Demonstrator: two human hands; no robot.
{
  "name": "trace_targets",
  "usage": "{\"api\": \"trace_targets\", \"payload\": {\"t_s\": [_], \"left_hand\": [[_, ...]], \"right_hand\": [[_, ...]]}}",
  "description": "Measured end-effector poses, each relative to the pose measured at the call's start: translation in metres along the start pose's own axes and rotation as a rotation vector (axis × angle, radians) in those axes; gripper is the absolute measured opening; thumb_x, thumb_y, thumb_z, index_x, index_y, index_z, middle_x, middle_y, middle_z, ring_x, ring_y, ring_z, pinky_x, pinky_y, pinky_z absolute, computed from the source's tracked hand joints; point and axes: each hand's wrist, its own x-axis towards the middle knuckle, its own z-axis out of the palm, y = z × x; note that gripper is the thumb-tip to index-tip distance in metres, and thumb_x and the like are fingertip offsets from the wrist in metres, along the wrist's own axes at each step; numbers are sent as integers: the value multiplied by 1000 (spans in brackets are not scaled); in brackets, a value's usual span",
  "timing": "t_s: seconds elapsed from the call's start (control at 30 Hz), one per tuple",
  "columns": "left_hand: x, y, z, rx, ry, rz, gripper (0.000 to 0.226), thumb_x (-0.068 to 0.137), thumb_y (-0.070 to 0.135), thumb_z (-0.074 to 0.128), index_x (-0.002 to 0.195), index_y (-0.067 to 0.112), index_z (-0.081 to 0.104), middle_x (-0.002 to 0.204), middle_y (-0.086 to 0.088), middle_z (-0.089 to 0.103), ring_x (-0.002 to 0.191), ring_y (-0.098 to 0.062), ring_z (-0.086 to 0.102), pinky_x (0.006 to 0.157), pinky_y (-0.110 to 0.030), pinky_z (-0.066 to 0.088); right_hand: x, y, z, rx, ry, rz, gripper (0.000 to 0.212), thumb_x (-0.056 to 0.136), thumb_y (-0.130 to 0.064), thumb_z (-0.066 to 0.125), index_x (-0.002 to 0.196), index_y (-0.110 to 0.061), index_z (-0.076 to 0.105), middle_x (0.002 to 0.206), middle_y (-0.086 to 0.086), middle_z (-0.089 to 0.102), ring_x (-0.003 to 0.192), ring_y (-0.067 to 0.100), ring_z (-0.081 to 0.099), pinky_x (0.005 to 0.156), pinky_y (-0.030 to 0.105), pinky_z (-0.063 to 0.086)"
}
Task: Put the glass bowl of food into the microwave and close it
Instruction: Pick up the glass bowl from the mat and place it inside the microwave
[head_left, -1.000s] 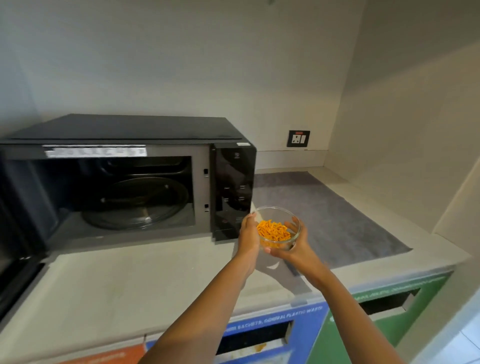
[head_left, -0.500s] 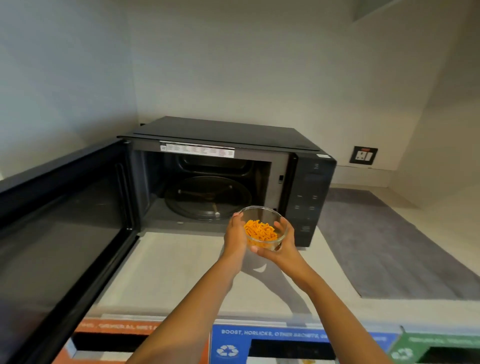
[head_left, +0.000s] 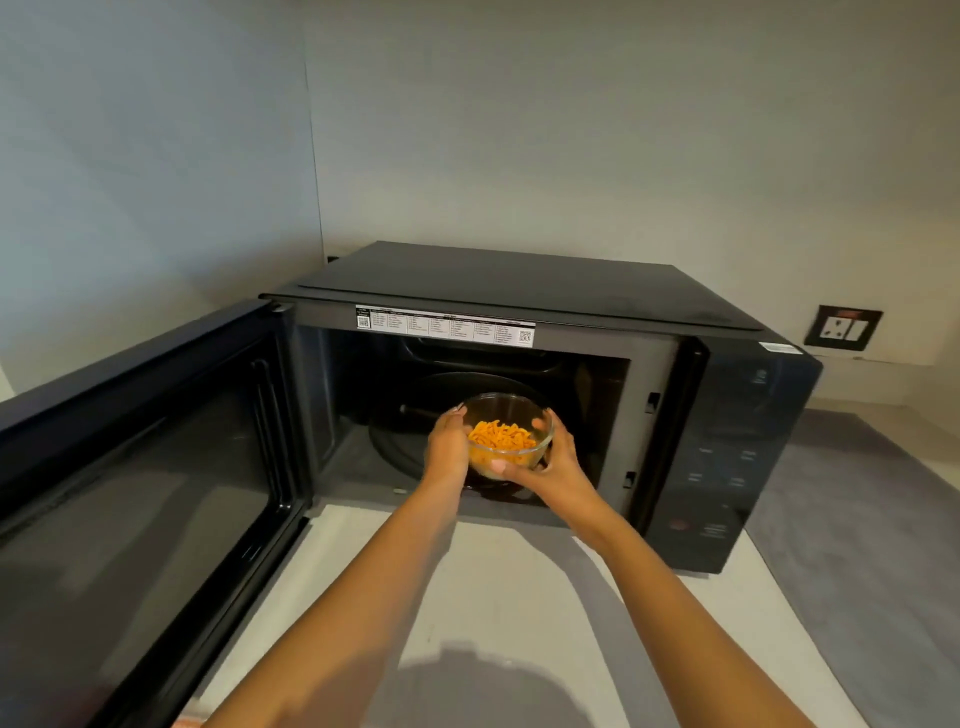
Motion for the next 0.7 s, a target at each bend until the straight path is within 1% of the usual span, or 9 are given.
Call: {"api": "trace_targets", "payload": {"t_s": [0.07, 0.13, 0.2, 0.27, 0.33, 0.4, 0.43, 0.53, 0.7], "left_hand": [[17, 6, 0, -11, 13, 18, 38, 98, 29, 39, 131, 16, 55, 131, -16, 60, 122, -31, 56, 108, -44, 43], [37, 12, 1, -11, 20, 31, 38, 98, 28, 40, 130, 16, 56, 132, -15, 59, 123, -30, 55, 109, -44, 42], [55, 18, 1, 1, 34, 21, 40, 97, 29, 41, 131, 14, 55, 133, -15, 59, 123, -31, 55, 109, -44, 41], [70, 23, 0, -7, 32, 14, 42, 96, 30, 43, 133, 12, 54, 133, -15, 59, 123, -30, 55, 110, -43, 41], [83, 26, 0, -22, 6, 23, 45, 96, 34, 45, 133, 11, 54, 134, -15, 59, 123, -31, 55, 110, -43, 41], [95, 27, -3, -13, -16, 33, 49, 96, 39, 45, 136, 11, 52, 137, -15, 56, 128, -31, 51, 112, -44, 38], [101, 28, -4, -2, -14, 32, 52, 96, 41, 45, 138, 12, 50, 140, -15, 53, 131, -31, 48, 114, -45, 35], [116, 26, -6, 27, 5, 29, 53, 95, 44, 44, 139, 14, 48, 143, -14, 51, 135, -31, 43, 116, -45, 30], [135, 16, -6, 65, 4, 16, 54, 97, 44, 41, 140, 11, 47, 145, -15, 48, 136, -32, 42, 116, -45, 30]], "right_hand": [[18, -3, -3, 43, -30, -15, 94, 61, -41, 81, 134, -41, 21, 140, -4, 29, 124, 10, 40, 97, 22, 41], [34, -8, -5, 81, -67, -28, 67, 62, -41, 80, 111, -48, 35, 124, -14, 44, 105, -7, 52, 78, 6, 43], [50, -11, -6, 90, -96, -37, 52, 63, -40, 79, 99, -52, 44, 109, -23, 53, 92, -17, 57, 67, 1, 45], [64, -13, -6, 94, -122, -12, 51, 61, -45, 77, 100, -53, 44, 104, -25, 55, 90, -14, 57, 66, 2, 45], [80, -12, -5, 112, -139, 22, 59, 61, -48, 77, 106, -51, 40, 102, -26, 53, 90, -10, 54, 67, 6, 42], [93, -9, -3, 129, -158, 56, 64, 66, -42, 77, 116, -44, 37, 101, -25, 52, 90, -9, 50, 71, 9, 39], [98, -8, -1, 140, -164, 66, 61, 68, -37, 77, 116, -42, 39, 101, -24, 53, 90, -8, 50, 71, 9, 40], [110, -5, 5, 177, -167, 54, 45, 74, -21, 75, 100, -43, 46, 98, -21, 56, 86, -11, 54, 63, 3, 45], [120, 6, 10, 199, -153, 71, 40, 76, -13, 73, 94, -39, 48, 94, -19, 55, 83, -9, 52, 58, -1, 44]]}}
